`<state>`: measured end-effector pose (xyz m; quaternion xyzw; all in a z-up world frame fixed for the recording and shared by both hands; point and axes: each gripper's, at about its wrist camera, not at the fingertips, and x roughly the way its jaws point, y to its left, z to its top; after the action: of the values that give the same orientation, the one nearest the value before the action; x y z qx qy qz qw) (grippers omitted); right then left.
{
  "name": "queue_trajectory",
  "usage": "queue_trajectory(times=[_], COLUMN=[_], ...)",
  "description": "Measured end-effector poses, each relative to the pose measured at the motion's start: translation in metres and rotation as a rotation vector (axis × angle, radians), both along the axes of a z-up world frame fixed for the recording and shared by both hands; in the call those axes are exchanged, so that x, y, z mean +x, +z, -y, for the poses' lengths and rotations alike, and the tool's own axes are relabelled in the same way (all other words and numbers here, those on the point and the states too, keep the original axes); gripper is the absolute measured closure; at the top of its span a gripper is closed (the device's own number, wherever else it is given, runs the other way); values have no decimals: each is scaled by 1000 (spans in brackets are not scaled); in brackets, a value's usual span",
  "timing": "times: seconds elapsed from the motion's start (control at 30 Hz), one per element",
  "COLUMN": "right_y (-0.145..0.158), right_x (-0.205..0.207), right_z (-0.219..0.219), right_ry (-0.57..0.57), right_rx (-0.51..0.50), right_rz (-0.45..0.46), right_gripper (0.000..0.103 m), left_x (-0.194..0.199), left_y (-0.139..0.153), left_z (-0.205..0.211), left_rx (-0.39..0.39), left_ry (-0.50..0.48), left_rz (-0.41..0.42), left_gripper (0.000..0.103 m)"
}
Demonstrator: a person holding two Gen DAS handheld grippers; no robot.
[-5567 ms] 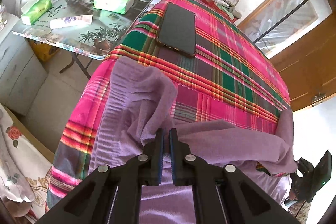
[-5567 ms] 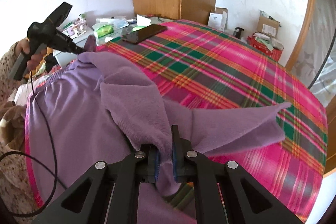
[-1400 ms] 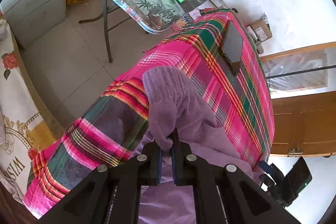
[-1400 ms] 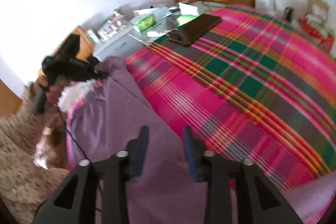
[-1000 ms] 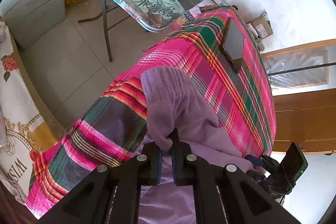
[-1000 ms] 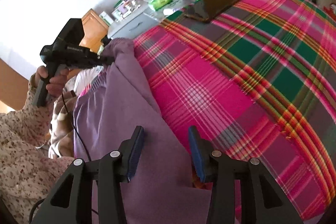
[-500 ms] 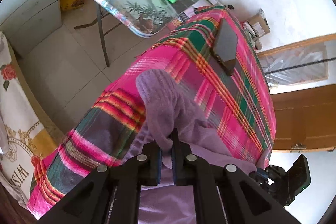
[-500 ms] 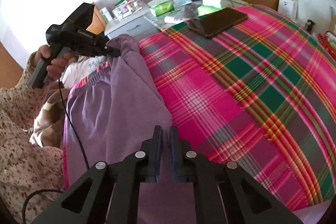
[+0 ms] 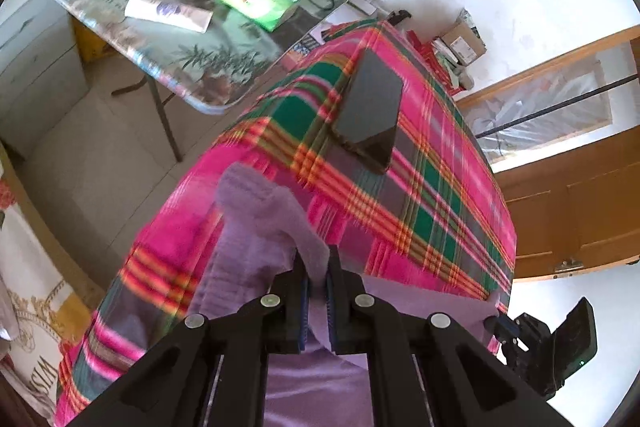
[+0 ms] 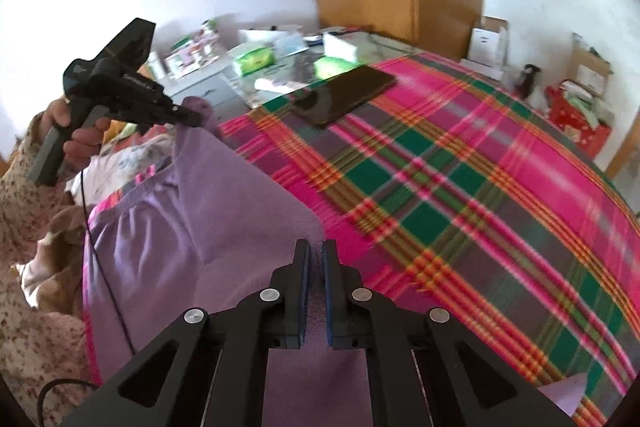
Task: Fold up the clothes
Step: 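Lay the folded fabric down and open the right gripper while the left gripper holds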
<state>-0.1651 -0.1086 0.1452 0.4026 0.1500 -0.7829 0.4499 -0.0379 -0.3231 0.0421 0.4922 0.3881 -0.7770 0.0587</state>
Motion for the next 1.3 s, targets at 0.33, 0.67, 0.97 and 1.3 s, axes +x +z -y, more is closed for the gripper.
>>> queue_trajectory(times=[0.33, 0.67, 0.97, 1.3], right_y=[-2, -17, -43, -59], right_x=[-31, -60, -76, -85], right_z=[-12, 9, 29, 33], right_ry=[-106, -102, -61, -78], right_rx=[26, 161, 304, 317], right_rz=[-60, -170, -238, -184], right_gripper=[96, 97, 97, 96], left_x=[-43, -66, -77, -76], left_y=[-3, -24, -42, -47], left_z=[-5, 4, 9, 9], left_rx=[7, 13, 16, 17], left_ry=[3, 46, 64, 57], left_rz=[3, 46, 81, 85], left_gripper=[96, 96, 96, 95])
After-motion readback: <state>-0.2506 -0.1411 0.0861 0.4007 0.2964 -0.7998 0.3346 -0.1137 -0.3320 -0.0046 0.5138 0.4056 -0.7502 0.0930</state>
